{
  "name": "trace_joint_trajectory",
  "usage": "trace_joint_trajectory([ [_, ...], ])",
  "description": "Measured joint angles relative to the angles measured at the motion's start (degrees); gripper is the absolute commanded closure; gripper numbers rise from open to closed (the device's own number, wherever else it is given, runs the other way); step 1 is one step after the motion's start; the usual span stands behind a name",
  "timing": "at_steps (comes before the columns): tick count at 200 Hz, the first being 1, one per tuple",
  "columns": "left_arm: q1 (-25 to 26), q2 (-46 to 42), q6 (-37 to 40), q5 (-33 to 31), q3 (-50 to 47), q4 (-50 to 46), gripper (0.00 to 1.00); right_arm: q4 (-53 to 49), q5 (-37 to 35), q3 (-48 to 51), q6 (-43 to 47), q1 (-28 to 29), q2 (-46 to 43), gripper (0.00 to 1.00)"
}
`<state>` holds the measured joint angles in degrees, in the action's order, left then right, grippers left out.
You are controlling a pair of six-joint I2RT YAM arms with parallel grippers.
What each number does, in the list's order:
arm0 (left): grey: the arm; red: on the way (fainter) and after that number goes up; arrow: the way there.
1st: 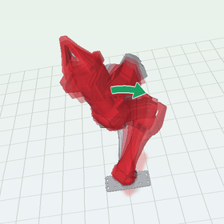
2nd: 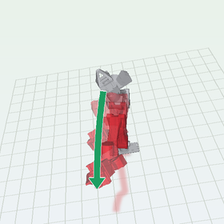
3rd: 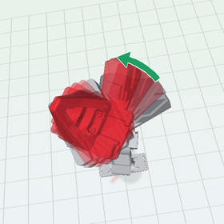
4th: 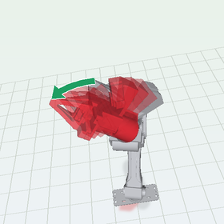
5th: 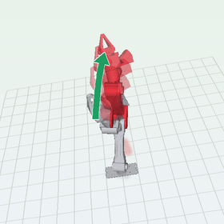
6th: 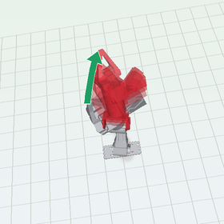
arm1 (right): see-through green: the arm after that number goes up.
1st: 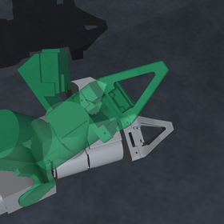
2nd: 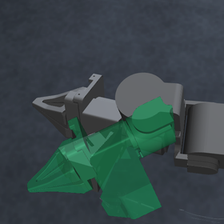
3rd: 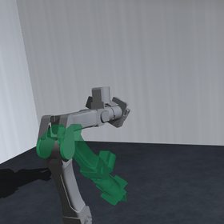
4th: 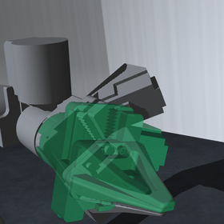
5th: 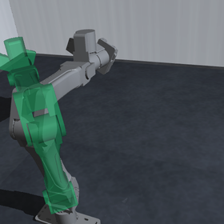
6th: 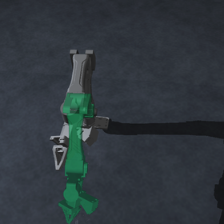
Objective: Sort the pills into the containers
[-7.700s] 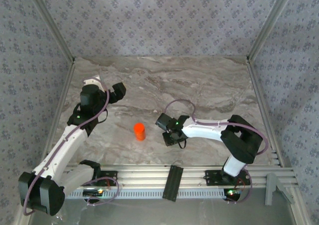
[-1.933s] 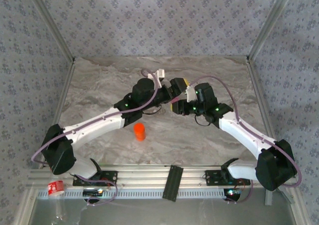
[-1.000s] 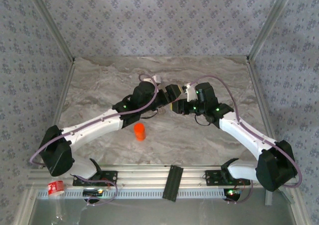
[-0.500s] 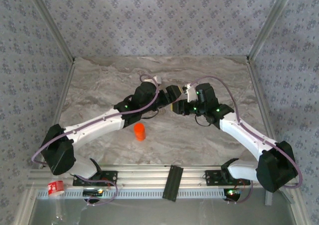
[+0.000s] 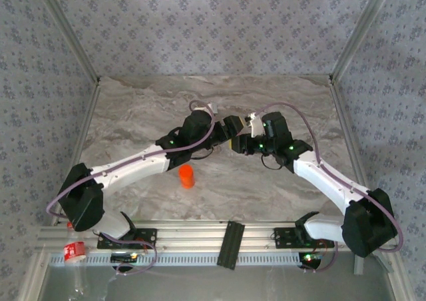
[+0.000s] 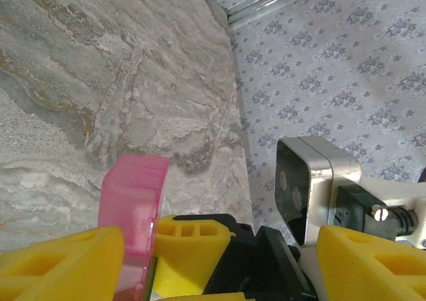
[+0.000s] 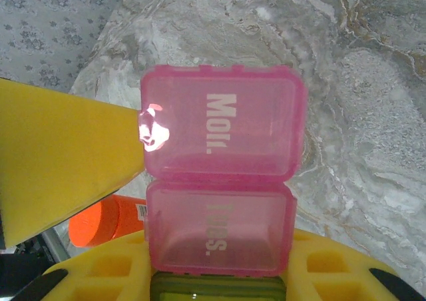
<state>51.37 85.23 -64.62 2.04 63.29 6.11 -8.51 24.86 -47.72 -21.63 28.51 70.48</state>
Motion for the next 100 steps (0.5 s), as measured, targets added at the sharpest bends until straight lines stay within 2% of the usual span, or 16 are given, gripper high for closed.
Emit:
trace_joint_trajectory([
  [100, 0.1, 1.9, -2.1, 1.3, 4.4, 0.0, 0.24, 2.0, -0.4, 0.2, -0.7, -0.6, -0.1, 0.8],
])
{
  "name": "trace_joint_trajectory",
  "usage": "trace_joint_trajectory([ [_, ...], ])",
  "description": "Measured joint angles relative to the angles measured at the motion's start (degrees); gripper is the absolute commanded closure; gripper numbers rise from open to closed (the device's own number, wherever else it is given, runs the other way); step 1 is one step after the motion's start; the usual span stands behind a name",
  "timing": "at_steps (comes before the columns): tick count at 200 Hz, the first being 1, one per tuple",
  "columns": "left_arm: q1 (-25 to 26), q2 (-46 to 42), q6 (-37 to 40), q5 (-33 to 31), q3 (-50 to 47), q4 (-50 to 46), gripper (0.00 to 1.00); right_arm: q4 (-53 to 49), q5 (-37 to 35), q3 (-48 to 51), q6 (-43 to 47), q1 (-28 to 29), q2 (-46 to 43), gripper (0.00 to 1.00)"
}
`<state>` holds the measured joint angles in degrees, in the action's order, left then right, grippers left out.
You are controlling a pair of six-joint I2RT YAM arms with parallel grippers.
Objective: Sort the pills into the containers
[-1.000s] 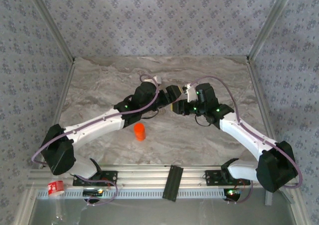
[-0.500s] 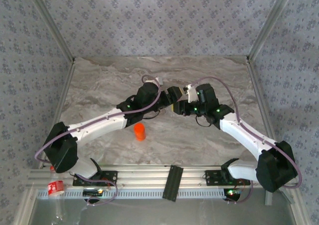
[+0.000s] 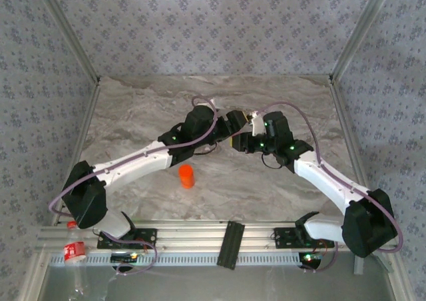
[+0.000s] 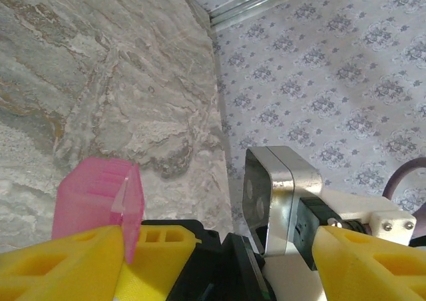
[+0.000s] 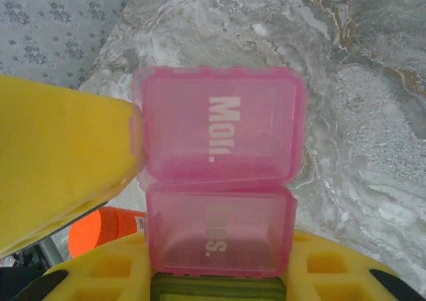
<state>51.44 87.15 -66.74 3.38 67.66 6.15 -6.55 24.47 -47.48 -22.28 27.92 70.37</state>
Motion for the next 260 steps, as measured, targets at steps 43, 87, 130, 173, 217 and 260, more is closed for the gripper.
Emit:
trace_joint_trajectory([
  [43, 0.3, 0.2, -1.1, 0.7, 0.3, 0.9, 0.24, 0.5, 0.0, 0.0, -0.4, -0.1, 0.0, 0.8],
  [87, 0.2, -1.9, 1.7, -0.4, 0.5, 0.9, 0.19, 0.3, 0.5, 0.1, -0.1, 0.3, 0.3, 0.8],
  [130, -8.7, -12.7, 4.8, -5.8, -3.5, -3.5, 0.15, -4.0, -0.3, -1.0, 3.2, 0.9, 6.0, 0.79],
  [173, -19.8, -20.9, 6.0, -8.4, -11.2, -8.1, 0.12, -11.8, -5.7, -7.9, 8.3, 4.3, 15.8, 0.78],
  [217, -24.5, -22.0, 7.5, -8.1, -12.3, -11.4, 0.11, -17.3, -13.4, -14.1, 13.7, 8.8, 25.3, 0.75],
  [260, -24.8, -21.6, 7.8, -6.3, -12.3, -12.0, 0.11, -21.8, -20.2, -17.0, 17.2, 12.9, 30.9, 0.7],
])
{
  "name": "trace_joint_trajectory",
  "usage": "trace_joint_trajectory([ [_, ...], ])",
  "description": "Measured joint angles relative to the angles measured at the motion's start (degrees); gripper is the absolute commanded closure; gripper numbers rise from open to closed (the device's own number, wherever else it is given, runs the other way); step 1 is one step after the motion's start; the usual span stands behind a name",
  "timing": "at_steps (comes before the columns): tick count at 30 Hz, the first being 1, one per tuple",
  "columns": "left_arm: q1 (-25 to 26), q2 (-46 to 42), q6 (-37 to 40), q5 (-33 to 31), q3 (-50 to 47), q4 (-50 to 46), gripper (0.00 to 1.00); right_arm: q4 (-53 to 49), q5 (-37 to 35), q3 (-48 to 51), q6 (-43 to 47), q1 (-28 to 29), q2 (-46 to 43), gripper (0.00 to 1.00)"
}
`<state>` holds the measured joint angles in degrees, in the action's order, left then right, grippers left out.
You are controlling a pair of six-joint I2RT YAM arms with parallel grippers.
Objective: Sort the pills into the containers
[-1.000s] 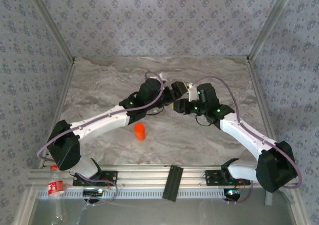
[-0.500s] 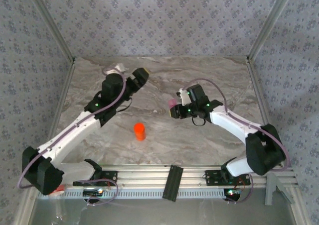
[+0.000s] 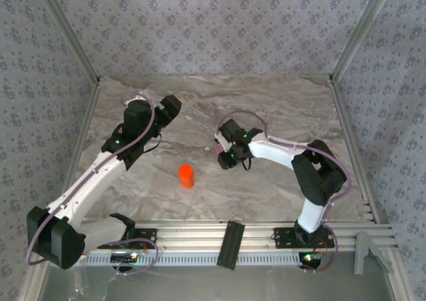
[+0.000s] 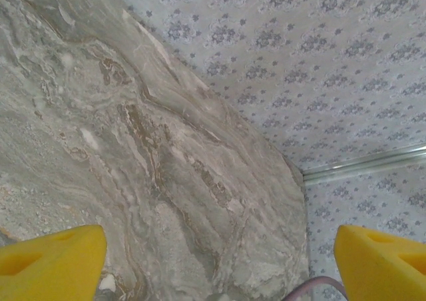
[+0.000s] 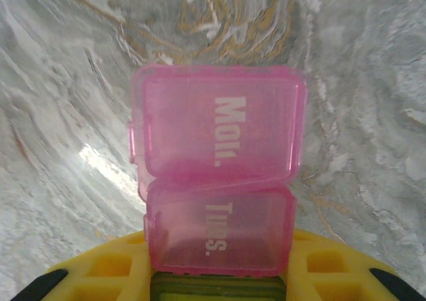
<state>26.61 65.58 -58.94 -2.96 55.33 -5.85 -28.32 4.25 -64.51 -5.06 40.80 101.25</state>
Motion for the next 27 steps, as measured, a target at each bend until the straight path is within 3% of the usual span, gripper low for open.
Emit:
trace_joint_trajectory([
  [11, 0.0, 1.9, -0.1, 1.9, 0.0, 0.0, 0.11, -1.6, -2.8, -0.7, 1.8, 1.4, 3.3, 0.59],
  [14, 0.1, 2.2, -0.1, 2.1, 0.0, 0.0, 0.11, -1.7, -3.1, -1.0, 2.3, 1.7, 3.7, 0.46],
  [17, 0.2, 2.5, -0.2, 2.3, 0.0, 0.1, 0.11, -1.7, -3.3, -1.0, 2.9, 1.9, 3.8, 0.25],
  [20, 0.3, 2.8, -0.3, 2.3, 0.0, 0.3, 0.11, -1.8, -3.5, -1.0, 3.1, 2.4, 3.8, 0.13],
  [27, 0.8, 3.5, -0.3, 2.7, 0.0, 1.4, 0.11, -2.4, -5.1, 0.1, 3.0, 2.4, 2.9, 0.1],
])
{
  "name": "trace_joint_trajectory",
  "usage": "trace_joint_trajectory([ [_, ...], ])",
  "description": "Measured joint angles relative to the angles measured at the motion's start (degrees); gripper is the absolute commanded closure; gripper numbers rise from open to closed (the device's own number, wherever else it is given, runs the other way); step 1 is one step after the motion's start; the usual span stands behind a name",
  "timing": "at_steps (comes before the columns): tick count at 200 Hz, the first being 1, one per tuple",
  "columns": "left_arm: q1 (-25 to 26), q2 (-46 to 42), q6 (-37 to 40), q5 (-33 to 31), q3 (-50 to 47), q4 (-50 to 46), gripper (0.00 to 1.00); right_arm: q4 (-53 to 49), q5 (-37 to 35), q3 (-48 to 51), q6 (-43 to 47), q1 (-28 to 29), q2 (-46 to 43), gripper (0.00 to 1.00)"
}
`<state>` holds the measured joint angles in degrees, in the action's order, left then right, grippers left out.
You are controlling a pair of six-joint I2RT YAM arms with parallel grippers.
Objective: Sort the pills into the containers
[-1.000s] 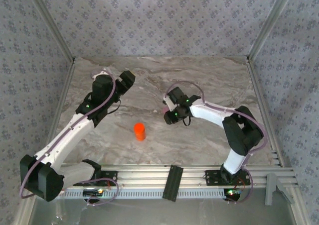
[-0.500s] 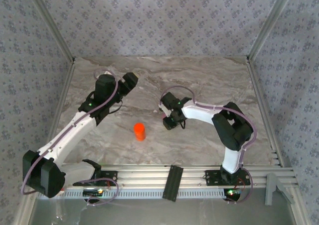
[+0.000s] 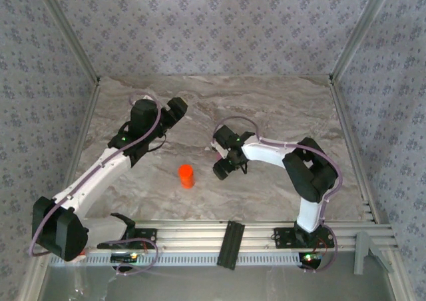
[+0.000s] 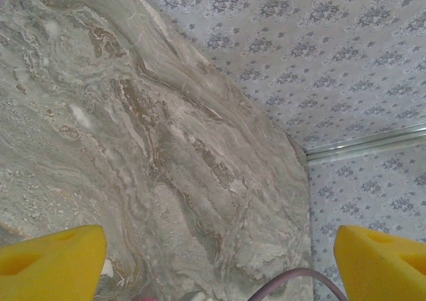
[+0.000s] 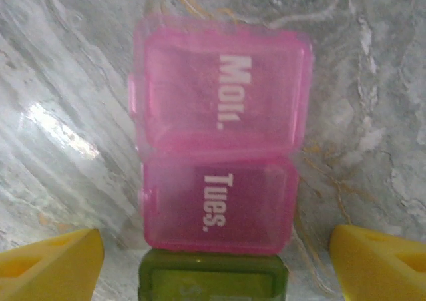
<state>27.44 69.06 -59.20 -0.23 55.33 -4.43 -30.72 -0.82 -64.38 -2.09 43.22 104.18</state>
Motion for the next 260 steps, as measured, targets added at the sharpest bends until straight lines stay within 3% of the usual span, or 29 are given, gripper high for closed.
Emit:
trace_joint_trajectory([
  [172, 1.6, 3.3, 0.8, 1.2, 2.7, -0.1, 0.1, -1.3, -4.8, 0.5, -5.0, -6.1, -0.9, 0.12],
  [227, 1.6, 5.9, 4.3, 2.8, 6.5, -1.9, 0.08, -1.7, -3.7, 1.0, -6.5, -8.4, -6.3, 0.12],
  [260, 1.6, 8.5, 10.9, 4.2, 10.3, -7.6, 0.08, -1.8, -2.2, 2.0, -9.0, -10.1, -10.8, 0.12],
])
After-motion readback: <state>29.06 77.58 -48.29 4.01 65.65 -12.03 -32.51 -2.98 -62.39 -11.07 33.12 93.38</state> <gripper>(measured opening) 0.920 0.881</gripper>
